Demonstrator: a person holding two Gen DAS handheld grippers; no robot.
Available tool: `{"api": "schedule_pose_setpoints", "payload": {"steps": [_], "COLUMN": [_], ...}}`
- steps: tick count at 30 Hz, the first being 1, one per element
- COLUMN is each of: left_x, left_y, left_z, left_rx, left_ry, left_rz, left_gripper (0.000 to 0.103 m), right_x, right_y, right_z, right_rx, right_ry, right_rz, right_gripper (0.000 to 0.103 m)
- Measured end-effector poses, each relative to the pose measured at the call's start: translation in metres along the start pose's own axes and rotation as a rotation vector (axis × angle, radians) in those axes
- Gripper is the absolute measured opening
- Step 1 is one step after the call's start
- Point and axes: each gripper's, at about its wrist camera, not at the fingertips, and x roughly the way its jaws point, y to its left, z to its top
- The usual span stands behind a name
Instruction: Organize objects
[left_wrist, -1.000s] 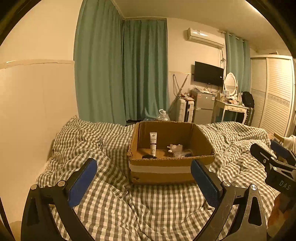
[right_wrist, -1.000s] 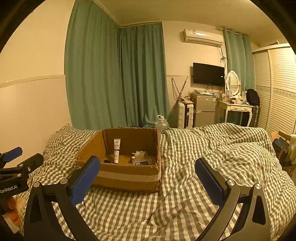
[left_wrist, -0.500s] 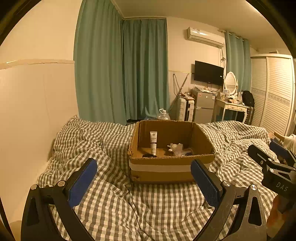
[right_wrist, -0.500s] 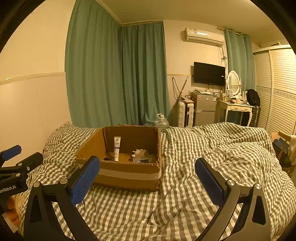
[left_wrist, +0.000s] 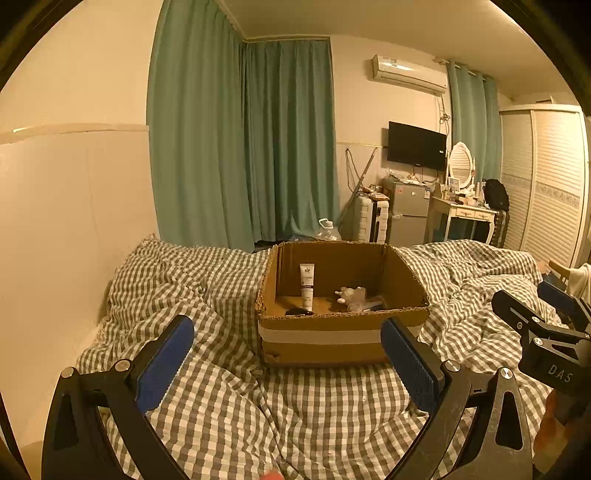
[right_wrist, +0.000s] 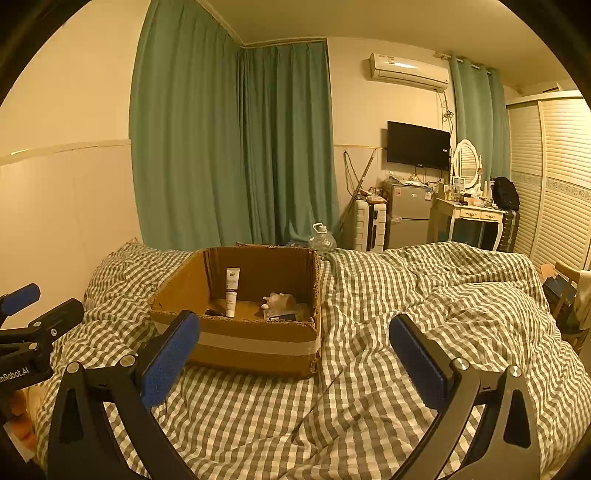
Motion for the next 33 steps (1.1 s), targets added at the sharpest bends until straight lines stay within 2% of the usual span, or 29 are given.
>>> {"api": "schedule_pose_setpoints", "payload": {"steps": [17, 33], "left_x": [-0.0009, 0.001], "left_y": [0.002, 0.0003], "left_z": [0.0016, -0.004], "left_rx": [-0.009, 0.004], "left_ry": [0.009, 0.015], "left_rz": [-0.016, 0.005], "left_gripper": [0.103, 0.103], "right_x": [0.0038, 0.0088], "right_y": [0.0018, 0.0087], "right_z": [-0.0003, -0.0043], "right_rx": [-0.001, -0.016], "right_ry": [0.027, 0.035], "right_rz": [-0.004, 0.011], "right_gripper": [0.103, 0.103]}}
